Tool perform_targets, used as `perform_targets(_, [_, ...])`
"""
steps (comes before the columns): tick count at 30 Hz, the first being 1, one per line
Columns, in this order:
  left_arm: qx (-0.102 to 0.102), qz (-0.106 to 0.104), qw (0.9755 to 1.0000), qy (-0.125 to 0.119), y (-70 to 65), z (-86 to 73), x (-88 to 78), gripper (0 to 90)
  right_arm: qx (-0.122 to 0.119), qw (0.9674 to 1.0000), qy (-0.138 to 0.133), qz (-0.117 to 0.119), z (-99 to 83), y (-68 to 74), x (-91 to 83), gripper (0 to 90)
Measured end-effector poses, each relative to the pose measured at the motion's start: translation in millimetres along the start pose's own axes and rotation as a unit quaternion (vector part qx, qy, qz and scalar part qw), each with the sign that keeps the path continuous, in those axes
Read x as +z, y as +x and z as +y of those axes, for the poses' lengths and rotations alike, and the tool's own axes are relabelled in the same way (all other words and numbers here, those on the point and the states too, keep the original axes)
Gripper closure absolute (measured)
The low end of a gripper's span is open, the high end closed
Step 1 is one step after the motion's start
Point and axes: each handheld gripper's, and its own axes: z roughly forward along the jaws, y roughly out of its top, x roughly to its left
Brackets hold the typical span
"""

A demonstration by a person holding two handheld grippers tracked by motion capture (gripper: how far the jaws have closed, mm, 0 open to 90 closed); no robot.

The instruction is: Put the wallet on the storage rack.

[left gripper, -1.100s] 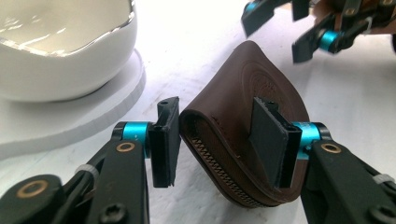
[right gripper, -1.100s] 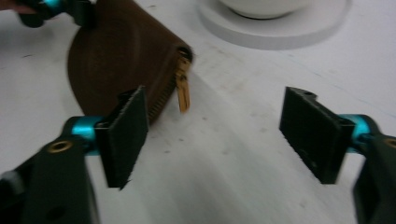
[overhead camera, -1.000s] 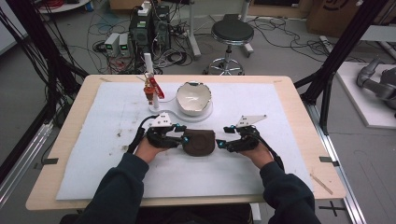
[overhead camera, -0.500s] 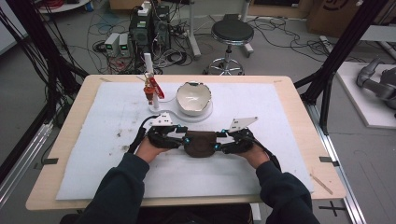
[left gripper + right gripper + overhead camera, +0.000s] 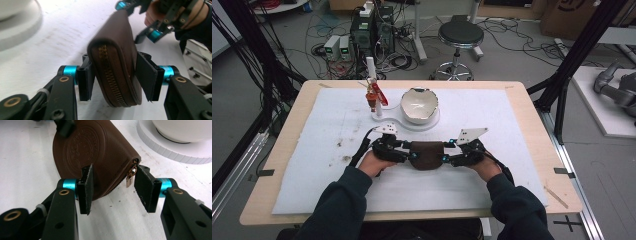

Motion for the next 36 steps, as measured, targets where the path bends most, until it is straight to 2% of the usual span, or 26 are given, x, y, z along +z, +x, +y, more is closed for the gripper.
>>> perform_targets(2, [0.000,-0.015,0.9998,-0.011,-0.7,1.0,-1.1,54.8,0.002,1.0000,0.002,0.001,-0.9,-1.5,-0.2,50.5])
perform_targets(4, [0.011,-0.016,0.9995,-0.026,-3.1,3.3,-4.4,61.1,0.018,0.9998,0.003,0.000,-2.0,-3.6,-1.9,42.2])
perform_targets(5, [0.017,-0.009,0.9990,-0.039,-4.7,5.4,-7.5,64.3,0.035,0.9994,-0.001,-0.007,-3.3,-6.7,-4.4,39.3])
perform_targets(8, [0.028,0.018,0.9968,-0.073,-4.1,13.9,-22.0,65.3,0.068,0.9970,-0.023,-0.029,-8.0,-16.0,-17.0,36.6])
perform_targets(11, [0.037,0.046,0.9927,-0.105,-3.0,26.1,-39.4,65.4,0.093,0.9934,-0.044,-0.051,-12.3,-23.3,-30.5,35.7])
perform_targets(13, [0.056,0.062,0.9895,-0.118,-4.3,36.5,-49.0,65.4,0.101,0.9916,-0.050,-0.064,-14.5,-26.2,-36.9,35.7])
perform_targets(18, [0.096,0.091,0.9838,-0.121,-1.1,61.8,-64.9,65.5,0.107,0.9888,-0.056,-0.087,-19.8,-31.2,-52.3,35.8])
perform_targets(20, [0.116,0.098,0.9808,-0.122,1.0,70.0,-67.7,65.5,0.106,0.9879,-0.060,-0.096,-21.7,-32.3,-59.1,35.8])
perform_targets(23, [0.155,0.107,0.9749,-0.118,4.7,82.6,-70.0,65.5,0.108,0.9863,-0.055,-0.112,-25.1,-34.1,-68.1,35.3])
perform_targets(25, [0.164,0.115,0.9729,-0.116,8.0,91.7,-71.1,65.5,0.113,0.9849,-0.056,-0.120,-27.9,-36.1,-73.1,35.0])
perform_targets(28, [0.170,0.122,0.9715,-0.110,13.6,103.8,-71.4,65.5,0.118,0.9830,-0.062,-0.126,-31.3,-38.6,-78.8,35.0])
perform_targets(31, [0.173,0.131,0.9716,-0.095,20.0,113.0,-69.0,65.4,0.121,0.9826,-0.062,-0.127,-33.1,-39.3,-81.3,35.1])
perform_targets(34, [0.169,0.128,0.9726,-0.096,26.1,119.2,-65.3,65.4,0.123,0.9822,-0.062,-0.127,-33.8,-40.4,-82.2,35.2])
perform_targets(36, [0.172,0.129,0.9724,-0.090,30.8,122.2,-62.5,65.4,0.126,0.9816,-0.064,-0.128,-34.1,-40.7,-82.8,35.2])
